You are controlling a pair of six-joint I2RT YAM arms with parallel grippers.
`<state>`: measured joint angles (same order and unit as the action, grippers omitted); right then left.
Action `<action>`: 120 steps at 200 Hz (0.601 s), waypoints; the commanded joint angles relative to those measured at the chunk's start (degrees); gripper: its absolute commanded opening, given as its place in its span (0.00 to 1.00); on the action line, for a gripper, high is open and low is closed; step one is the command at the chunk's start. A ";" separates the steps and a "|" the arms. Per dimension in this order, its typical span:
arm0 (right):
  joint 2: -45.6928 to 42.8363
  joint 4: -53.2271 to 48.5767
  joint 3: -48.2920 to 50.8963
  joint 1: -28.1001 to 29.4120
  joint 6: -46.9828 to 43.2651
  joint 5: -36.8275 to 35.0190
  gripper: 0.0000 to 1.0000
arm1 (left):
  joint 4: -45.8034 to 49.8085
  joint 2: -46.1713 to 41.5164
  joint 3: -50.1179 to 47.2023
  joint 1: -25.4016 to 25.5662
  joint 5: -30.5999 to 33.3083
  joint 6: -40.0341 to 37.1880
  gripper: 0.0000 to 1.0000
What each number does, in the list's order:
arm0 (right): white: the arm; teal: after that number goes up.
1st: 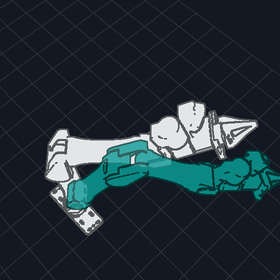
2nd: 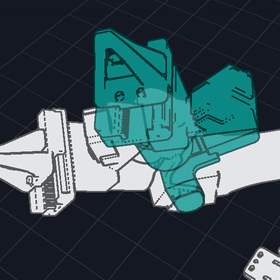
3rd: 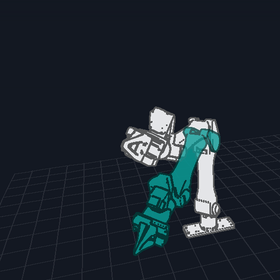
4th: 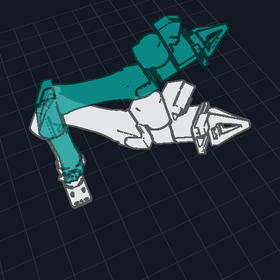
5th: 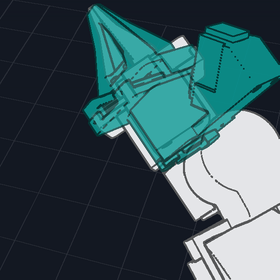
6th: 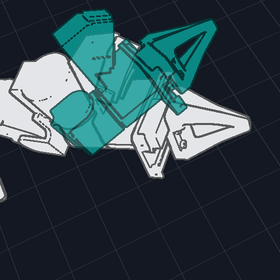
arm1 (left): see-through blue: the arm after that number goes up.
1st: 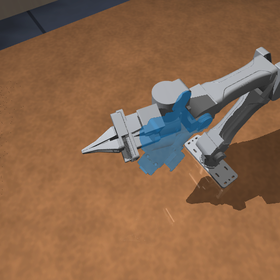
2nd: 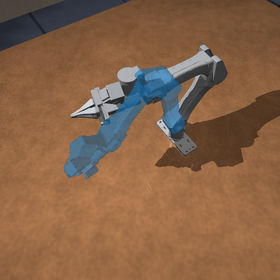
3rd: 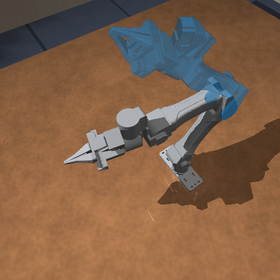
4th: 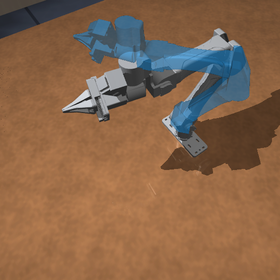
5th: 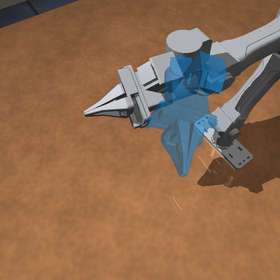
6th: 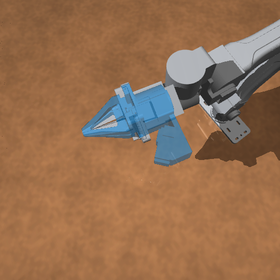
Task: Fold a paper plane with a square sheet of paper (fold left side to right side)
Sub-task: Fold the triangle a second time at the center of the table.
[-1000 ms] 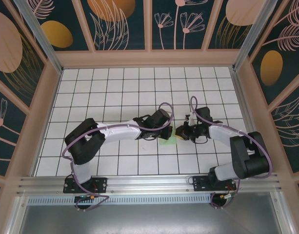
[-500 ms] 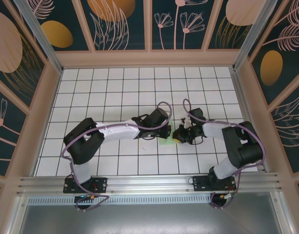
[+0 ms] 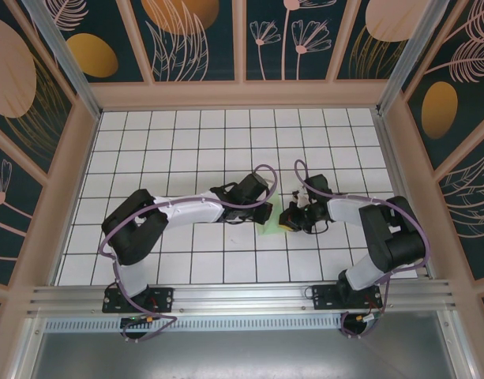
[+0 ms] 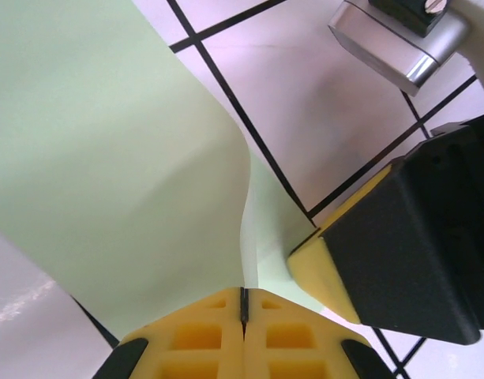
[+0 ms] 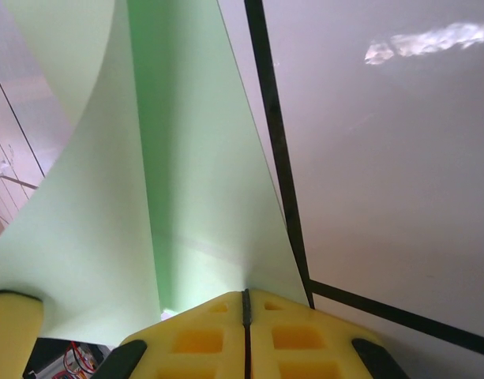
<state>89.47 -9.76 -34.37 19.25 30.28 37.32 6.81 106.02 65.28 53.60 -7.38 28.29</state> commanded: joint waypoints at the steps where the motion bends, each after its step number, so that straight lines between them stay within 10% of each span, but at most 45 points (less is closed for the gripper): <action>1: 1.96 -4.95 -0.26 0.23 -1.66 -6.62 0.09 | 2.37 0.22 0.27 -0.48 3.19 -3.05 0.01; 120: 2.22 -5.71 -0.61 0.26 -2.40 -6.82 0.10 | 0.63 3.46 0.68 -0.88 8.92 -4.76 0.03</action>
<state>89.80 -11.18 -35.20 19.31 28.82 36.91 7.75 107.79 65.28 53.15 -0.23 24.99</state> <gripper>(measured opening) 0.096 0.059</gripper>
